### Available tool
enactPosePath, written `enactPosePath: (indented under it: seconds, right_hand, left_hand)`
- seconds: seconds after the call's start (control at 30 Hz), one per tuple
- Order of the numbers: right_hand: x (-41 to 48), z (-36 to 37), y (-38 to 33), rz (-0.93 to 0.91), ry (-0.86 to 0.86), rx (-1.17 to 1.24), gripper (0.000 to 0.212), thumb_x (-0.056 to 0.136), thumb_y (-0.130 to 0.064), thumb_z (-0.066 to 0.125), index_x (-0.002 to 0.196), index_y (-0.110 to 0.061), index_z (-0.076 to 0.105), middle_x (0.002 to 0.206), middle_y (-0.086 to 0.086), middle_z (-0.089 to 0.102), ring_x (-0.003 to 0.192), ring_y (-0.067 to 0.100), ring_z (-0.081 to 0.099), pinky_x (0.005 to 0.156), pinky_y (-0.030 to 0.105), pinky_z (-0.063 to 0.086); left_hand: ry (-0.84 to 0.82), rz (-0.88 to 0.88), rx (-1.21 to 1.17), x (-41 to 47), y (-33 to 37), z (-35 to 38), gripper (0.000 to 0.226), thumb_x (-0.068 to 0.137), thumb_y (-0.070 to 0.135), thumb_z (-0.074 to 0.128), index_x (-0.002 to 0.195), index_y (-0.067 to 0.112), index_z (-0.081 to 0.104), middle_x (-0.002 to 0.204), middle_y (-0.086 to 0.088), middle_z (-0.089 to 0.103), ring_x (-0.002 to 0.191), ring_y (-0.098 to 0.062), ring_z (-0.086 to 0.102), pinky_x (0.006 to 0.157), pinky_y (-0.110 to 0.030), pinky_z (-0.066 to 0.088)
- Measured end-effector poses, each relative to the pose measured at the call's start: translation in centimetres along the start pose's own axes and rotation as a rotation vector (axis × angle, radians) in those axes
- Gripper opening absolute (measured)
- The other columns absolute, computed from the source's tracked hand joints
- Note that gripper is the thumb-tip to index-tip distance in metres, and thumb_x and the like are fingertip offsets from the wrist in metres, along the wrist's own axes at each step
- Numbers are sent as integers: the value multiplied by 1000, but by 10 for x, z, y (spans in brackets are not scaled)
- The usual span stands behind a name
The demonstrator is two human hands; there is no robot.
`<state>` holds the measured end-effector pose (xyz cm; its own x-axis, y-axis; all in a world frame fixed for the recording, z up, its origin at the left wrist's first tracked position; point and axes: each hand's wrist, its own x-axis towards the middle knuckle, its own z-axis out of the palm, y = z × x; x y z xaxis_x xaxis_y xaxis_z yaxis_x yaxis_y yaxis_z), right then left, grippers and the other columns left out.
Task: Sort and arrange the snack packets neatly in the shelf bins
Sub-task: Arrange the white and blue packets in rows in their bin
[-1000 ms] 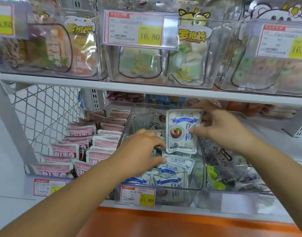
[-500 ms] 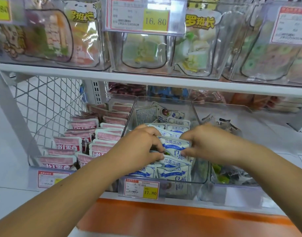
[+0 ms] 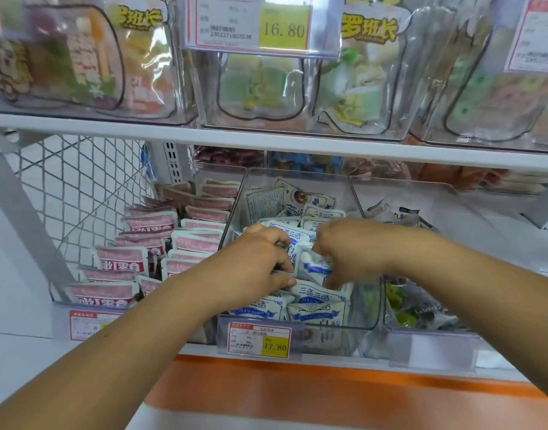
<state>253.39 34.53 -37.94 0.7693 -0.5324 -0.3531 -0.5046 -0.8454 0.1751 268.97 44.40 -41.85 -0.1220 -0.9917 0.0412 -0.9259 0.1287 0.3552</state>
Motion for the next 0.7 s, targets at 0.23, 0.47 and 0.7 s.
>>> enactPosePath:
  seconds: [0.23,0.47,0.7]
  right_hand:
    - [11,-5,-2,62,-257,-25,28,84,-28,66,62,-15,53,58,-1,52,52,15,45,50,25,37]
    - [9,2,12,44,-18,-112,25,86,-28,67,100,-9,62,98,6,62,85,22,61,72,36,54]
    - [9,-17,18,79,-288,312,54,76,-39,77,118,-17,51,98,-2,60,73,12,55,61,24,44]
  left_hand:
    - [4,-36,-34,1,-2,-1,18,91,35,63,105,28,72,145,12,40,131,-6,31,96,-15,22]
    - [26,-46,-53,2,-1,1,15,88,36,67,99,28,74,143,11,42,129,-7,36,102,-19,27]
    - [29,-45,-50,2,-1,2,18,86,38,70,100,27,74,141,10,45,126,-8,40,104,-24,33]
